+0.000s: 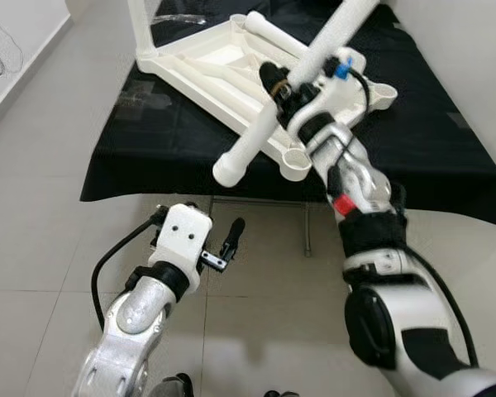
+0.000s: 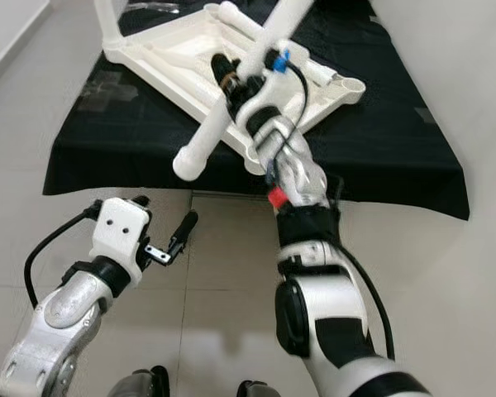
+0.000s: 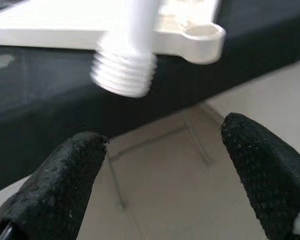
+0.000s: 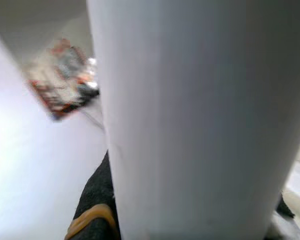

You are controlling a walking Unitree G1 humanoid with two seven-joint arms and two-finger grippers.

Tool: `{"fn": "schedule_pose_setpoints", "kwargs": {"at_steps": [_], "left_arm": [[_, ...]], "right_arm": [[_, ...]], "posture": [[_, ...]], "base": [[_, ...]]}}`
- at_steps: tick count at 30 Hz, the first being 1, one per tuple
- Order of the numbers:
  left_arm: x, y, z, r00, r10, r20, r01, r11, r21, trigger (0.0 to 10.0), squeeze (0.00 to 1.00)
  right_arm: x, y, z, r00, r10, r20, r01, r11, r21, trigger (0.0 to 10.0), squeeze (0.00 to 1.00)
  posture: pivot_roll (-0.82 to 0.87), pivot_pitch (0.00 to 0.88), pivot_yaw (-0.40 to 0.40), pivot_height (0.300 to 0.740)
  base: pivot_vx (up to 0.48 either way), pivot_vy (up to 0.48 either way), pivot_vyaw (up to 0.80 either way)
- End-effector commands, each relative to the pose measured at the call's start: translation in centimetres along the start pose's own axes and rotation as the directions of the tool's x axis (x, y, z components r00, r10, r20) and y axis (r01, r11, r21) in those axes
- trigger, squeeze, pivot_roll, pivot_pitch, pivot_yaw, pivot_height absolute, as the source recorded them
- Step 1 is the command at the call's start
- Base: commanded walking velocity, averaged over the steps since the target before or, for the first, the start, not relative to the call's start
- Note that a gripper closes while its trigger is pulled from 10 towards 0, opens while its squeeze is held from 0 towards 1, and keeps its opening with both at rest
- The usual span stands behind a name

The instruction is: Building children table

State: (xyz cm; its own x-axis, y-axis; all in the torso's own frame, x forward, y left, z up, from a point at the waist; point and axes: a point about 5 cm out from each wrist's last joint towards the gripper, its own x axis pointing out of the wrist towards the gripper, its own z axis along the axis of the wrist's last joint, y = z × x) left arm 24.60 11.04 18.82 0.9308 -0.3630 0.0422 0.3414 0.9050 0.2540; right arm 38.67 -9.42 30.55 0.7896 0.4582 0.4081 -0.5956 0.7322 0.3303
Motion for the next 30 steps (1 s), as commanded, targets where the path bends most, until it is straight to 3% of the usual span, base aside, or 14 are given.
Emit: {"fn": "schedule_pose_setpoints", "kwargs": {"at_steps": [1,2,5,10,12,23,30], "left_arm": [[0.2,0.2,-0.9,0.997,-0.052,-0.050,0.052,0.999,0.001,10.0,0.00],[0.2,0.2,-0.9,0.997,-0.052,-0.050,0.052,0.999,0.001,10.0,0.00],[0.9,0.6,-1.7,0.988,-0.122,-0.090,0.126,0.991,0.041,10.0,0.00],[1.3,0.9,-1.8,0.986,-0.140,-0.089,0.145,0.988,0.048,10.0,0.00],[1.8,1.1,-1.4,0.984,-0.159,-0.078,0.166,0.982,0.095,10.0,0.00],[2.6,1.3,-0.7,0.981,-0.188,-0.056,0.194,0.968,0.157,10.0,0.00],[2.4,1.0,-1.6,0.974,-0.209,-0.090,0.220,0.964,0.151,10.0,0.00]], "right_arm": [[-0.4,1.6,0.0,0.993,0.121,-0.011,-0.121,0.992,0.019,10.0,0.00],[-0.4,1.6,0.0,0.993,0.121,-0.011,-0.121,0.992,0.019,10.0,0.00],[-1.7,3.6,-0.8,0.959,0.277,-0.063,-0.276,0.961,0.021,10.0,0.00],[-2.4,4.4,-1.3,0.932,0.350,-0.097,-0.348,0.937,0.040,10.0,0.00],[-3.2,4.9,-2.0,0.911,0.390,-0.132,-0.386,0.921,0.059,10.0,0.00],[-4.6,5.2,-3.3,0.887,0.415,-0.204,-0.403,0.910,0.095,10.0,0.00],[-4.8,5.3,-3.1,0.885,0.416,-0.209,-0.404,0.909,0.099,10.0,0.00]], "posture": [[0.11,0.154,-0.031,0.740],[0.11,0.154,-0.031,0.740],[0.11,0.150,-0.029,0.740],[0.11,0.151,-0.026,0.740],[0.11,0.153,-0.028,0.740],[0.11,0.162,-0.029,0.740],[0.11,0.163,-0.026,0.740]], "base": [[0.000,0.000,0.00],[0.000,0.000,0.00],[0.000,0.000,0.00],[0.000,0.000,0.00],[0.000,0.000,0.00],[0.000,0.000,0.00],[0.000,0.000,0.00]]}}
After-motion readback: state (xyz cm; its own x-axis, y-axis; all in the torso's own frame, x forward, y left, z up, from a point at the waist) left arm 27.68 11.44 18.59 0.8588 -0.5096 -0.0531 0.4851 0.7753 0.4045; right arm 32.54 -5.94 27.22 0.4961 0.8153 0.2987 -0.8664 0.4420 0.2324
